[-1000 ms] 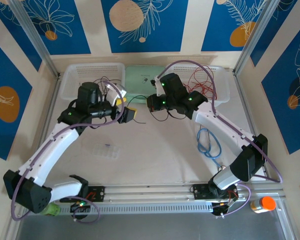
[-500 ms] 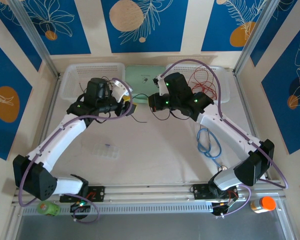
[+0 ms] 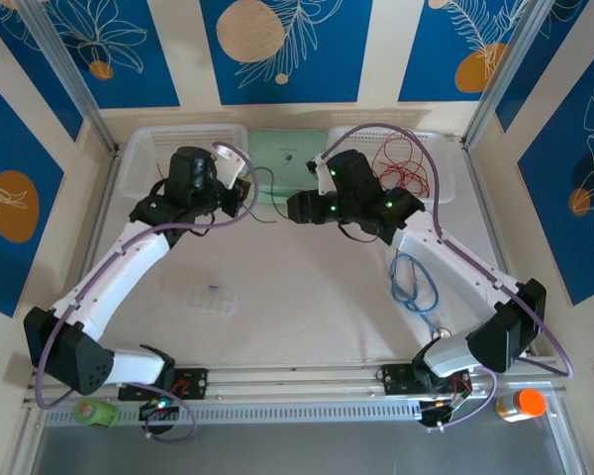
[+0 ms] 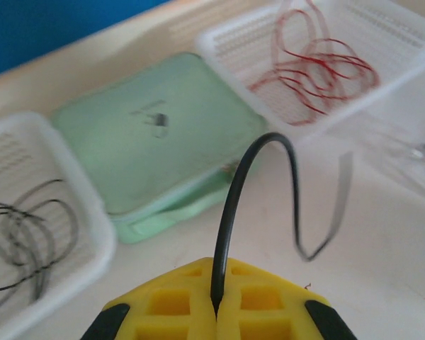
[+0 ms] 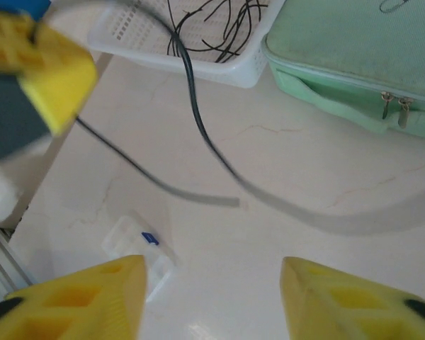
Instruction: Untangle the cables
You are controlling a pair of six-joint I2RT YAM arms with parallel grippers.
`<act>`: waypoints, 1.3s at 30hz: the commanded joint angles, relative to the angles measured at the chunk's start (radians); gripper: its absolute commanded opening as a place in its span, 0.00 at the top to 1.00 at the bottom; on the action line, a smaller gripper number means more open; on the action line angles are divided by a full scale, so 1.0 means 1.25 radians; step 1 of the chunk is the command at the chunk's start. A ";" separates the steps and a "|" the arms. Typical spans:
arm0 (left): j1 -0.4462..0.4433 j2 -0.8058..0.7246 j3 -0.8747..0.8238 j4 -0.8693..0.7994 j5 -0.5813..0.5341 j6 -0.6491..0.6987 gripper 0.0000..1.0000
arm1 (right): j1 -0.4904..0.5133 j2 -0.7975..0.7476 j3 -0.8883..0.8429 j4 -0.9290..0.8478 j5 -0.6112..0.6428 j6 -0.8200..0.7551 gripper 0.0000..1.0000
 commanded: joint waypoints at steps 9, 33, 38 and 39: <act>0.131 0.144 0.182 -0.009 -0.252 -0.103 1.00 | -0.009 -0.147 -0.190 0.018 0.021 0.083 0.36; 0.339 0.582 0.320 0.045 -0.271 -0.321 1.00 | 0.064 -0.304 -0.477 0.049 0.059 0.307 0.38; 0.339 0.584 0.308 0.053 -0.240 -0.361 0.63 | 0.066 -0.303 -0.478 0.044 0.060 0.307 0.38; 0.339 0.580 0.311 0.052 -0.233 -0.364 0.53 | 0.067 -0.304 -0.478 0.043 0.060 0.305 0.38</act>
